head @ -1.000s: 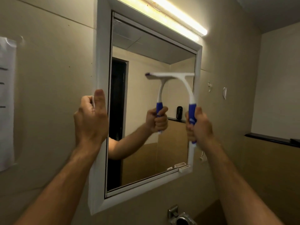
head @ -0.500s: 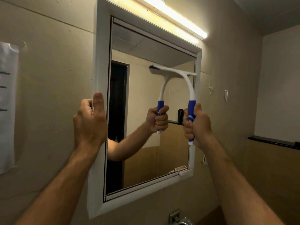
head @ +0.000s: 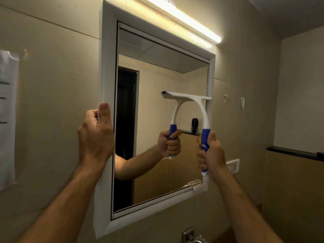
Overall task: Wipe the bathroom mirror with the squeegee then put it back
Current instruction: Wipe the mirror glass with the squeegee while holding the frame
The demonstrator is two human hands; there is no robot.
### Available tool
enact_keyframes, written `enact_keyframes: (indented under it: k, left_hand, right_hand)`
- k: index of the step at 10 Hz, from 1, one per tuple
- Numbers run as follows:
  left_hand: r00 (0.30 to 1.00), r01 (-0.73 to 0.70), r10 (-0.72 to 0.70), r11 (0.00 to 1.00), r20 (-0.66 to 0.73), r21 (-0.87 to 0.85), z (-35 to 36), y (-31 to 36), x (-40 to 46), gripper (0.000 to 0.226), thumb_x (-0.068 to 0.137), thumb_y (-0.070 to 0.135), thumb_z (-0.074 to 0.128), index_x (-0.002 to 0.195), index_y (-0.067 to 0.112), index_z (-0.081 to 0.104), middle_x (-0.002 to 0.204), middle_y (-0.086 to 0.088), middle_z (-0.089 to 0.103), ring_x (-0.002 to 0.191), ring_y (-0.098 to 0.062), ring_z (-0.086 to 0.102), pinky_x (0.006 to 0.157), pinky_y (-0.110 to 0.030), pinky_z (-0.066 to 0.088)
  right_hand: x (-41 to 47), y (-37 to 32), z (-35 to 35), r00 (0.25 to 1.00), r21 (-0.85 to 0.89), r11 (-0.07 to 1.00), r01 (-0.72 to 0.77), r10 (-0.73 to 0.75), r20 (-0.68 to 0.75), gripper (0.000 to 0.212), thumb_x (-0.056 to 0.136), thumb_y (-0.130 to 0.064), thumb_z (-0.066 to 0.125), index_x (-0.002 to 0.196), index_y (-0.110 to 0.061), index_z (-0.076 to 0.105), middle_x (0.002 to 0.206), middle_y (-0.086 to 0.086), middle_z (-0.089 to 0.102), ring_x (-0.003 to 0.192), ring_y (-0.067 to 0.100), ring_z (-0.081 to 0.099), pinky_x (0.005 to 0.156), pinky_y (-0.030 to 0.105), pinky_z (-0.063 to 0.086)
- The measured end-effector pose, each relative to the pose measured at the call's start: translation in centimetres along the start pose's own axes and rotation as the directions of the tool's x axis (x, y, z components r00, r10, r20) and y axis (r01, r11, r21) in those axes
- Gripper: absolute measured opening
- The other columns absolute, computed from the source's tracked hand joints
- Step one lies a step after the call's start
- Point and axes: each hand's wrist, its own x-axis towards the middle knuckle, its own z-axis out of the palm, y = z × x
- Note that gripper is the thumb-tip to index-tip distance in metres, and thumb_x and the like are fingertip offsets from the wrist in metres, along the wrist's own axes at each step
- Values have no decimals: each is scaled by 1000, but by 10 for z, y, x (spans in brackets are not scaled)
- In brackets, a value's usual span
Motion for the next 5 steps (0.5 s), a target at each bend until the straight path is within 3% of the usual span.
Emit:
enact_keyframes:
  k: [1, 2, 3, 4, 5]
  left_hand:
    - [818, 70, 128, 946, -560, 317, -62, 52, -100, 32, 90, 55, 39, 92, 25, 47, 50, -3, 47, 30, -16, 14, 43, -32, 47]
    - [171, 681, 778, 350, -604, 644, 123, 83, -99, 40, 93, 63, 36, 95, 26, 51, 64, 1, 51, 46, -20, 36, 56, -19, 50]
    - [117, 681, 927, 187, -357, 708, 302, 48, -56, 41, 101, 45, 27, 92, 10, 45, 67, 3, 42, 56, -6, 38, 45, 0, 33]
    - [49, 743, 962, 145, -268, 654, 265, 50, -66, 42, 100, 46, 25, 94, 9, 44, 67, 4, 41, 57, -5, 37, 43, -7, 31]
    - [47, 743, 971, 125, -236, 658, 267, 51, -68, 43, 100, 47, 25, 92, 9, 44, 67, 4, 41, 57, -4, 37, 43, -6, 31]
  right_hand:
    - [-27, 44, -9, 999, 16, 999, -48, 49, -13, 53, 96, -56, 30, 93, -9, 53, 54, -2, 45, 38, 9, 37, 35, 21, 32]
    - [-59, 76, -18, 992, 40, 991, -125, 126, -16, 60, 83, -61, 35, 94, -4, 52, 51, 0, 45, 37, 11, 36, 35, 21, 31]
    - [-64, 69, -19, 994, 8, 994, -110, 110, -19, 59, 83, -59, 35, 95, -4, 52, 52, 0, 45, 37, 11, 36, 35, 21, 31]
    - [-42, 43, -14, 999, -35, 999, -33, 31, -40, 51, 96, -52, 30, 93, -7, 54, 53, -1, 46, 38, 9, 37, 35, 22, 33]
    - [-26, 28, -11, 999, -50, 998, -28, 26, -38, 50, 98, -52, 28, 91, -10, 54, 53, -3, 46, 38, 8, 37, 37, 22, 32]
